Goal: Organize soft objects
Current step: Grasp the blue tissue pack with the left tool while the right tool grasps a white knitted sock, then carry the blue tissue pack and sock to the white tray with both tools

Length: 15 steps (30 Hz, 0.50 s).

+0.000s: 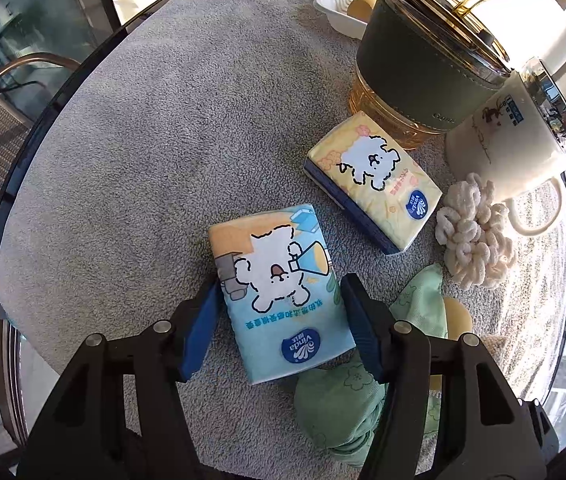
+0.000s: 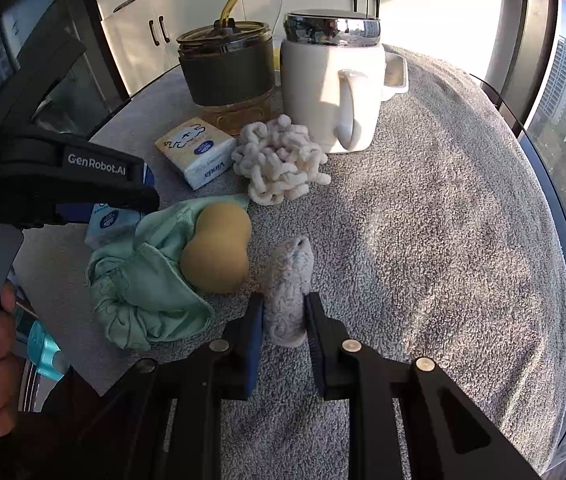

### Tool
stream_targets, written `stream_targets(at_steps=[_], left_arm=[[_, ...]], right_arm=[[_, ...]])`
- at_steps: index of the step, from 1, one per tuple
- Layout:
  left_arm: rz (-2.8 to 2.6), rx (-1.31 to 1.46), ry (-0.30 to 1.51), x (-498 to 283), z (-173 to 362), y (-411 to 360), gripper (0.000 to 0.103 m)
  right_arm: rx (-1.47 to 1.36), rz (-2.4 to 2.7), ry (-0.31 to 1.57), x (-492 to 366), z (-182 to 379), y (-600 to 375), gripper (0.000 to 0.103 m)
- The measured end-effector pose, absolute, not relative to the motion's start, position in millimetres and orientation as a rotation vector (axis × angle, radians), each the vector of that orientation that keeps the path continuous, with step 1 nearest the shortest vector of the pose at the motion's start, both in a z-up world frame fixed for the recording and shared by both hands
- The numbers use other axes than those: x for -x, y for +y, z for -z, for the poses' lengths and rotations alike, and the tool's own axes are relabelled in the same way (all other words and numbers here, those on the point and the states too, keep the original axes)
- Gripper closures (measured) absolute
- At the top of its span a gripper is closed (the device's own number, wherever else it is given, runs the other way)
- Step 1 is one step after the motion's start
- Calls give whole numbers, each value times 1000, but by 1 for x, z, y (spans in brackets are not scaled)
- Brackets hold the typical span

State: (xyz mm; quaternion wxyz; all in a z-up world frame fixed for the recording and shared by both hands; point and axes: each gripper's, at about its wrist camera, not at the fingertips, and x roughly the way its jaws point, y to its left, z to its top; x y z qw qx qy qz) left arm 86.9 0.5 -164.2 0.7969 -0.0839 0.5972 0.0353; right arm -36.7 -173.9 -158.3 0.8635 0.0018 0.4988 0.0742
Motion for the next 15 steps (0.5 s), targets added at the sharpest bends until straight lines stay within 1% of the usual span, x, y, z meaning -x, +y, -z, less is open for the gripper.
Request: stream_targets(at_steps=[9, 15], left_arm=[[-82, 102, 1230, -82, 152, 26, 45], [-90, 85, 1188, -90, 144, 37, 47]], right_arm=[[-20, -94, 1035, 30, 150, -191, 81], [-38, -53, 1036, 24, 147, -205, 81]])
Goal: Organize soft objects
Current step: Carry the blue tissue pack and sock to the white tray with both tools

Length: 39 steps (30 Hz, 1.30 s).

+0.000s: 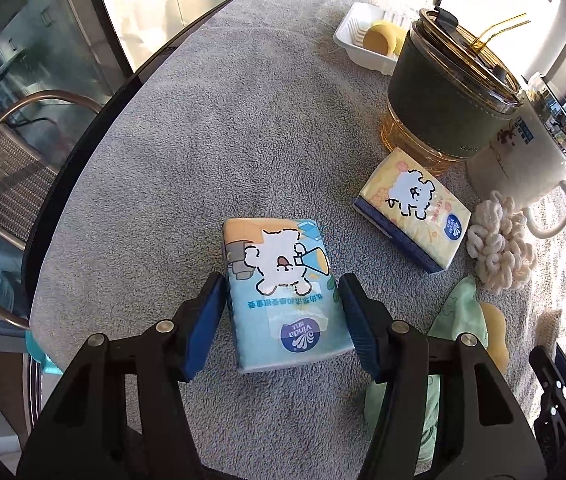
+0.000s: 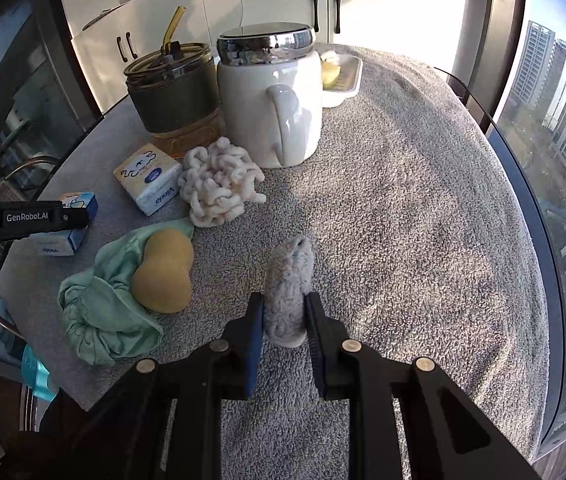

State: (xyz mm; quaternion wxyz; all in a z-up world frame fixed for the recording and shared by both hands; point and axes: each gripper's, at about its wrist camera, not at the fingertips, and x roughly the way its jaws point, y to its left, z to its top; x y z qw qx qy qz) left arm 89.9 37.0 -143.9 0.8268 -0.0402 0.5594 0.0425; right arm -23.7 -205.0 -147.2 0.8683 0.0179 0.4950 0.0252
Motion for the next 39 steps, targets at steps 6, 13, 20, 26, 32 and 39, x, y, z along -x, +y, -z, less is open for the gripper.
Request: stream_targets(at_steps=[6, 13, 20, 26, 32, 39], left_arm=[[-107, 111, 1165, -97, 140, 61, 47], [-96, 161, 1148, -109, 142, 70, 48], [-129, 138, 1105, -124, 135, 76, 48], [-161, 148, 1089, -141, 134, 96, 48], [-197, 137, 1064, -159, 131, 111, 48], [-218, 119, 1051, -181, 129, 125, 48]], right_arm=[[-59, -10, 1036, 18, 145, -216, 81], [-74, 28, 1031, 16, 140, -226, 81], [-82, 40, 1027, 10, 140, -233, 81], [-91, 66, 1023, -2, 137, -245, 81], [-102, 101, 1018, -20, 134, -260, 81], [-115, 148, 1015, -48, 132, -280, 81]])
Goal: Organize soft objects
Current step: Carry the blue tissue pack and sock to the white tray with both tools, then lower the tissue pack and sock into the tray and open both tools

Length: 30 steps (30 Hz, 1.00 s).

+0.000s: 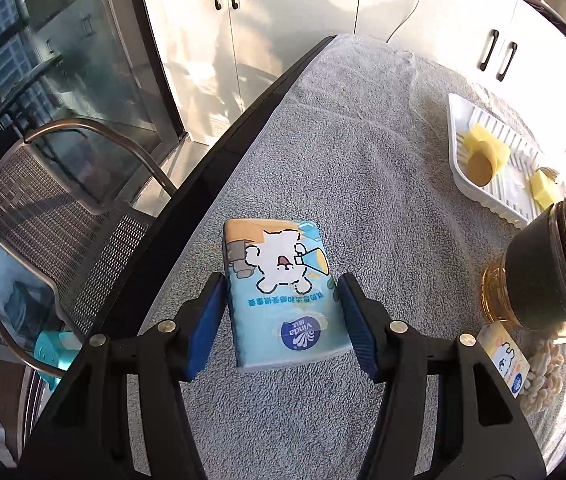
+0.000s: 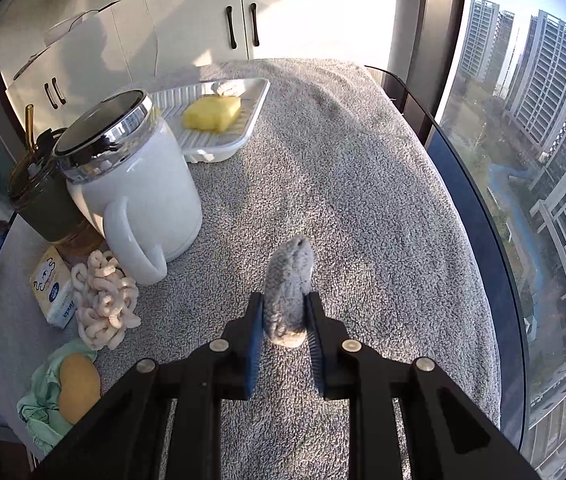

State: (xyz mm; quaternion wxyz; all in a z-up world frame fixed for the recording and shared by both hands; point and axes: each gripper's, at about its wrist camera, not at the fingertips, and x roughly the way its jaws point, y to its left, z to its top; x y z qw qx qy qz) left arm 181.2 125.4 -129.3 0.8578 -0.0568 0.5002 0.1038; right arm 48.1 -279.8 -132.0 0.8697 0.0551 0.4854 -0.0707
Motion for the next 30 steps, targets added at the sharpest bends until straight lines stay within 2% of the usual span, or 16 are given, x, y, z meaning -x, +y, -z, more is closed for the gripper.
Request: stream_targets(at_steps=[15, 30], left_arm=[[-204, 95, 1008, -271, 118, 121, 48], [-60, 40, 1005, -368, 110, 68, 48]], right_arm=[[-140, 165, 1010, -127, 124, -312, 81], [-151, 110, 990, -223, 107, -316, 81]])
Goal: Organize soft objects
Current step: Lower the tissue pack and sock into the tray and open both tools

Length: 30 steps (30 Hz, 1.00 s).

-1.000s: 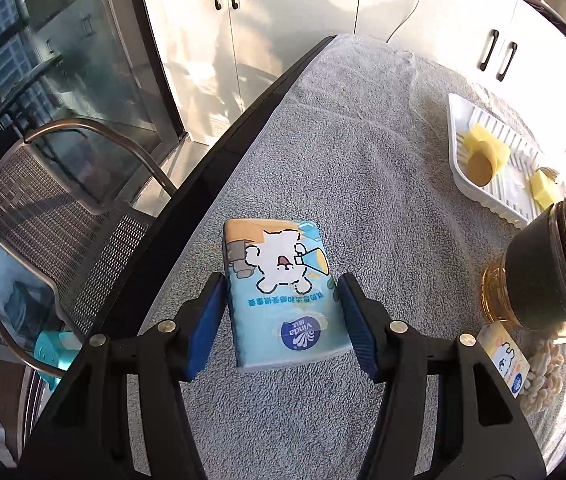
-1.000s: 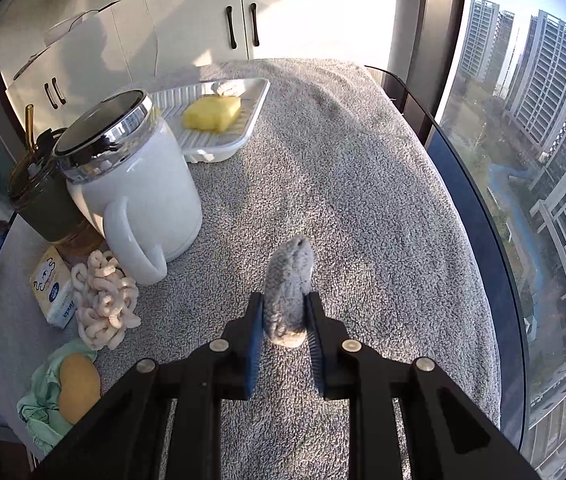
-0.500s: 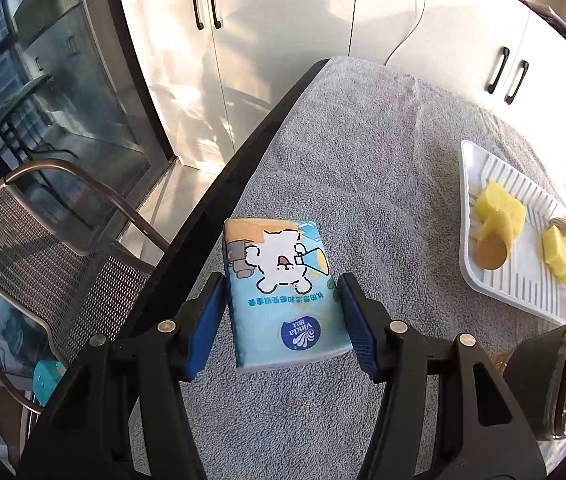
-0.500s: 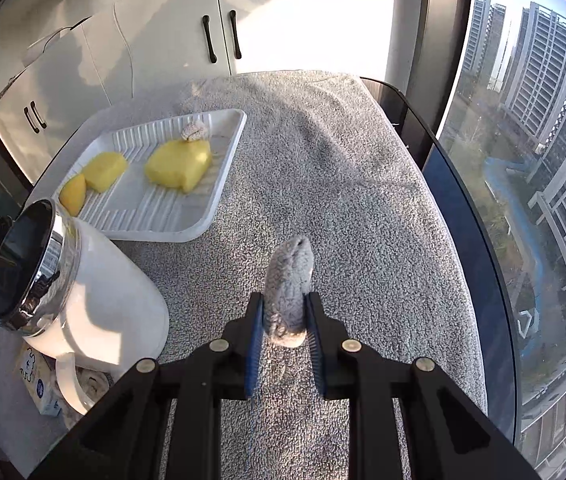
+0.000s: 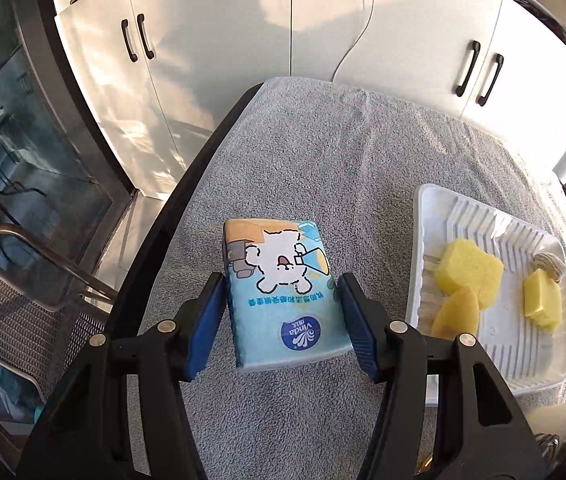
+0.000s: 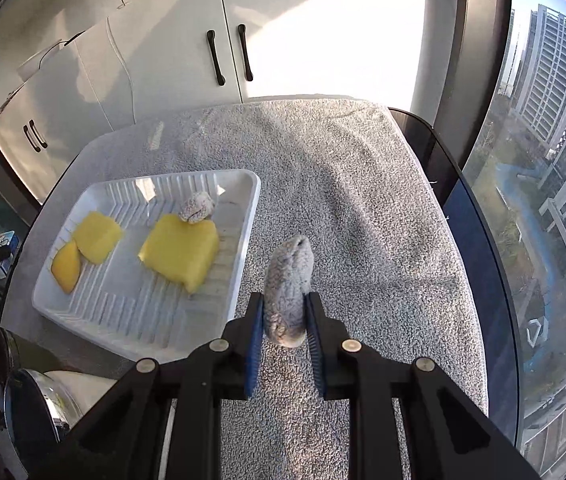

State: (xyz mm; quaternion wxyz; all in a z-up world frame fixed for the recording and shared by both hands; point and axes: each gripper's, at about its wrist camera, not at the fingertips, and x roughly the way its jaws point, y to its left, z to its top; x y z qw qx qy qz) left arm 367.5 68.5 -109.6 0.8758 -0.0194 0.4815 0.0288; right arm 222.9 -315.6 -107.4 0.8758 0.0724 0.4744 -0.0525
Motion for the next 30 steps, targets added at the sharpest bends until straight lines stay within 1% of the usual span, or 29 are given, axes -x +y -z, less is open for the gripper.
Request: stream_targets(at_steps=[7, 10, 17, 21, 30], left_arm=[[41, -6, 1019, -402, 112, 13, 48], [57, 6, 1038, -410, 117, 1, 48], [135, -50, 1065, -417, 129, -30, 48], [190, -36, 1113, -420, 141, -39, 48], [239, -95, 1116, -422, 147, -57, 47]], right_arm=[[-137, 6, 1023, -256, 103, -285, 81], [-134, -27, 1031, -265, 103, -273, 81], [-177, -88, 1115, -277, 124, -258, 81], [-188, -98, 1169, -279, 137, -254, 81], [-253, -131, 1242, -282, 156, -250, 80]])
